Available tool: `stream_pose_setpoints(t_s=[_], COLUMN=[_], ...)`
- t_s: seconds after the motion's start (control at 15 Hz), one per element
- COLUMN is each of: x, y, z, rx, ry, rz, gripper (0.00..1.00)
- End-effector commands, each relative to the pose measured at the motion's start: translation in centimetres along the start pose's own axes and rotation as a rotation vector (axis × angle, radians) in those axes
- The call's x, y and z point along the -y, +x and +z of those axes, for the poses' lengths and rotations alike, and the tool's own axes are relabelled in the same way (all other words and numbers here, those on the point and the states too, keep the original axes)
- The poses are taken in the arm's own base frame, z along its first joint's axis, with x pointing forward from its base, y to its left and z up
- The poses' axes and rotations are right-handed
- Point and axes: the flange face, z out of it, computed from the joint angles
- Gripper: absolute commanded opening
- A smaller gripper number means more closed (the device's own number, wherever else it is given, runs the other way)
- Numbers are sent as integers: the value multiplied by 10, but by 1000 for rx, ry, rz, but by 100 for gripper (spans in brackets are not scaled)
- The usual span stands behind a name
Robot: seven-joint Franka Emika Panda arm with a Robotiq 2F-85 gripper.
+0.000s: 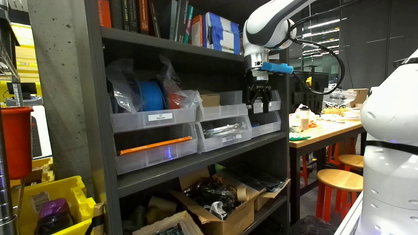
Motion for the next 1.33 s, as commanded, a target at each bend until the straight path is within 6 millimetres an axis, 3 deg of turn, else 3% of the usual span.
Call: stream_pose_setpoints(t_s=[0.0, 0.27, 0.53, 1.13, 1.27], x=[7, 20, 36, 72, 79], y=[-6, -38, -77, -115, -110], z=[-11, -27, -57, -129, -146], rx=[-11, 2, -74, -428, -529], ry=[-8, -23, -16, 82, 79], rz=[5, -13, -49, -25, -20], gripper=[100, 100, 100, 100, 100])
